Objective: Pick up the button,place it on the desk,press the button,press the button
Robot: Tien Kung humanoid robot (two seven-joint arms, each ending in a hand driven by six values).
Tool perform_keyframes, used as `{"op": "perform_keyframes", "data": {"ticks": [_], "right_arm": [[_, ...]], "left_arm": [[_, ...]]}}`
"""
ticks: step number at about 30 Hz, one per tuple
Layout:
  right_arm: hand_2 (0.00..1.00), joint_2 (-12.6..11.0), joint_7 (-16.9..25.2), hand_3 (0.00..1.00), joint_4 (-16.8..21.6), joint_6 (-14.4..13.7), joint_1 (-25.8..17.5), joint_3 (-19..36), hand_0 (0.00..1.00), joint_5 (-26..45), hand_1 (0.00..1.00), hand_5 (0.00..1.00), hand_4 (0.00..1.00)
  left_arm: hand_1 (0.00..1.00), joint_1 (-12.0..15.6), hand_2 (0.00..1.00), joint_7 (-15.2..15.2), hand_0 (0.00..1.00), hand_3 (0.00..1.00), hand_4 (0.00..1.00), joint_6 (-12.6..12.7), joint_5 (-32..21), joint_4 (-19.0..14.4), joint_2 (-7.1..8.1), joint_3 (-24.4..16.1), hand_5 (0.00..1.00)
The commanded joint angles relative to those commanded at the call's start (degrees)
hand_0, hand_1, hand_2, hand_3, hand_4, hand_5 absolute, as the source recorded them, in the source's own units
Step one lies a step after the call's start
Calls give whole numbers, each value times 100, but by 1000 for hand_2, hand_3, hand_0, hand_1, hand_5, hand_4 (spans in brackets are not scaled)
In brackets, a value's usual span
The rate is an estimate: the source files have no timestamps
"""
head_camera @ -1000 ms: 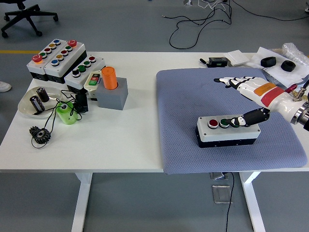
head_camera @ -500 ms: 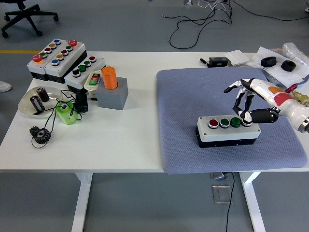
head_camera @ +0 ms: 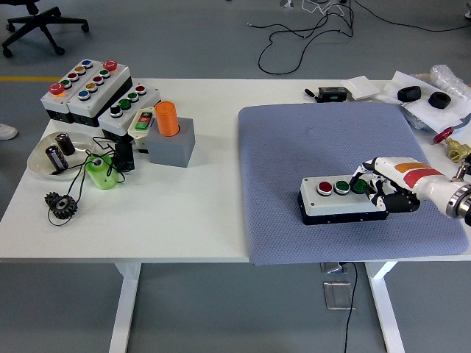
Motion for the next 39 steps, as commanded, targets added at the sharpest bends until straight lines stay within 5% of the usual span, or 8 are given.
{"op": "perform_keyframes", "data": {"ticks": [18,39], "right_arm": [[107,342,-213,666,-403,69,294,-216,184,-168,2,2,409],[106,313,-308,648,-165,-6,265,-182,184,-386,2,2,389]], "left_arm": [[548,21,506,-5,609,465,278,-2,-75,8,-16,97,971],[548,30,505,-5,608,464,275,-7,-112,8,-12,149,971]]}}
